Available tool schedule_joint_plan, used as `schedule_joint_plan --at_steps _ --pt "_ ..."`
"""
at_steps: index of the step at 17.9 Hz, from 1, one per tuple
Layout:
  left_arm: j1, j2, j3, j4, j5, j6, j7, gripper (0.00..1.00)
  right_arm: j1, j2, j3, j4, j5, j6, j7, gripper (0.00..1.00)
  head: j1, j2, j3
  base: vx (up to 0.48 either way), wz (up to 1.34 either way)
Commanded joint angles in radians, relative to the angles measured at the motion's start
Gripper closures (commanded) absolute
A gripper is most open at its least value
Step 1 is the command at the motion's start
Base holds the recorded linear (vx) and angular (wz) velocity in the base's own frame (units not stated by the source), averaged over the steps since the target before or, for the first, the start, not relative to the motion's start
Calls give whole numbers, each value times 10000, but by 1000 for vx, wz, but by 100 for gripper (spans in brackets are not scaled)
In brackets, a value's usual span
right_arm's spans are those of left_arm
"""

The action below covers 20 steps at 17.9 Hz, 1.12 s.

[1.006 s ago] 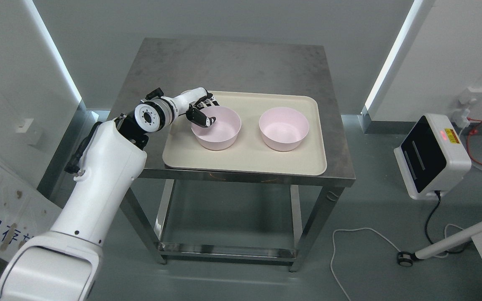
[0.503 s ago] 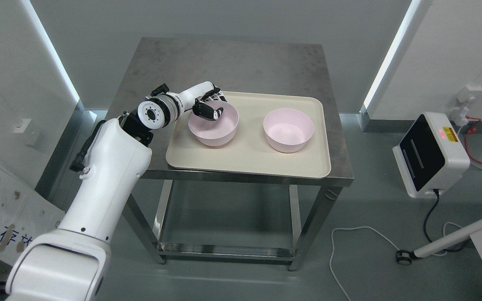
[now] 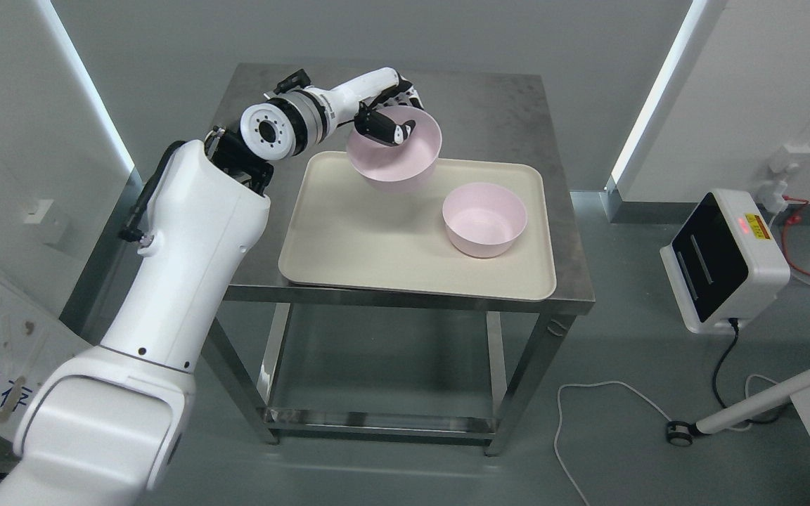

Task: Stack pink IKEA bowls on left shelf middle
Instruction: 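Lower the held bowl into the other pink bowl and release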

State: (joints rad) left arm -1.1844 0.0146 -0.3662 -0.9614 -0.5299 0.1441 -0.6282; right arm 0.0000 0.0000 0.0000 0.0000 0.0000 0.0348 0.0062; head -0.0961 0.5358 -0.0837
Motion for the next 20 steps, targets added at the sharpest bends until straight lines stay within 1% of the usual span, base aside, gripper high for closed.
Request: schedule_joint_plan --at_steps 1,2,3,5,6,9,13,18,20 --pt "-275 28 -4798 -1201 573 -289 328 96 16 -175 -107 -337 0 5 0 0 0 0 0 0 0" --pt "-290 28 -5276 -1124 742 -321 680 96 16 -175 -107 -337 0 5 0 0 0 0 0 0 0" --pt "-366 28 -5569 -896 1093 -321 1336 96 16 -175 -107 -337 0 5 0 0 0 0 0 0 0" --pt "-611 28 -5634 -70 1767 -321 2701 96 16 -175 -107 -337 0 5 0 0 0 0 0 0 0" --pt "-688 28 -5619 254 1968 -306 3012 96 16 -175 -107 -337 0 5 0 0 0 0 0 0 0" --pt "-705 28 -5374 731 2032 -245 3061 96 31 -175 -107 -337 0 5 0 0 0 0 0 0 0" --pt "-704 28 -5373 1268 1971 -245 3076 95 16 -175 -107 -337 0 5 0 0 0 0 0 0 0" --pt "-720 28 -5067 1392 1924 -168 3091 93 31 -175 -107 -337 0 5 0 0 0 0 0 0 0" --pt "-704 28 -5036 1392 1940 -153 3107 90 16 -175 -107 -337 0 5 0 0 0 0 0 0 0"
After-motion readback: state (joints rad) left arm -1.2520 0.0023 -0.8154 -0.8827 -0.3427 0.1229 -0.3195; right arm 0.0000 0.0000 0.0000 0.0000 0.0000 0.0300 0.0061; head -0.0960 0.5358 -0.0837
